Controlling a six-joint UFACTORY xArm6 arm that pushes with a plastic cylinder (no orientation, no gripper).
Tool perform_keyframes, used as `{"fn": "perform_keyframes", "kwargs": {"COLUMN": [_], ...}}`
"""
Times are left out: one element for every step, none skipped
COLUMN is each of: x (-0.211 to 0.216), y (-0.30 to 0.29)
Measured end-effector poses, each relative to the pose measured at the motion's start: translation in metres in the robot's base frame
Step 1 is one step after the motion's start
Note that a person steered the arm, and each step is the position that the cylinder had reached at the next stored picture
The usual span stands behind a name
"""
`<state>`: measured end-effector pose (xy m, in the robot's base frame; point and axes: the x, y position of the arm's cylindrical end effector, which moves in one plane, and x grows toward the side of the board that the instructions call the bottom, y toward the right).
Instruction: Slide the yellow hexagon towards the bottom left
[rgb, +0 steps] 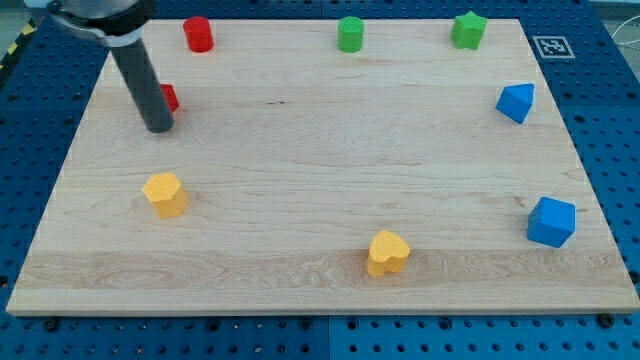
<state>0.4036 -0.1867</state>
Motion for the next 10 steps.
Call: {"fn": "perform_keyframes", "kwargs": {"x": [0.018, 0.045, 0.072, 0.087, 0.072, 0.102, 0.116, 0.126, 0.115, 0.114], "y": [0.017, 0.017, 0.01, 0.011, 0.023, 0.041, 0.047, 0.022, 0.02, -0.004]}}
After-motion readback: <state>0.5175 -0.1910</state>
